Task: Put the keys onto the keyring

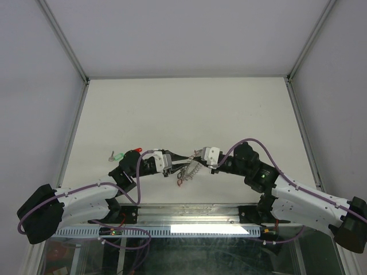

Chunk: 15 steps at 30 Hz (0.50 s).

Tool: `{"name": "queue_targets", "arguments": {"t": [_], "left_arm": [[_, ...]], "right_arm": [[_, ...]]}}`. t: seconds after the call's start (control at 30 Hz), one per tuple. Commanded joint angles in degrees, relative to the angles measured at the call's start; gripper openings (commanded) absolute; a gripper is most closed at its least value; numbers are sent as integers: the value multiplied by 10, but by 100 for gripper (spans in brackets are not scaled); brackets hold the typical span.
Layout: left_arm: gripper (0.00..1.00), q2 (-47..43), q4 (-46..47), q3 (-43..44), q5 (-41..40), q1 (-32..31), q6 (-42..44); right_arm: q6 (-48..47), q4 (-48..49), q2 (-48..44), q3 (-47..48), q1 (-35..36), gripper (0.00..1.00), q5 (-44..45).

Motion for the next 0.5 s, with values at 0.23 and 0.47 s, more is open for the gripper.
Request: {"name": "queue_targets", "arguments": {"t": [0.23,0.47], "left_arm": [[23,4,29,32,20,-5,9],[20,10,3,40,19,-5,25]], "right_arm": [[-75,67,-9,15,10,0,-22],[-77,69,1,20,15,0,-23]]}}
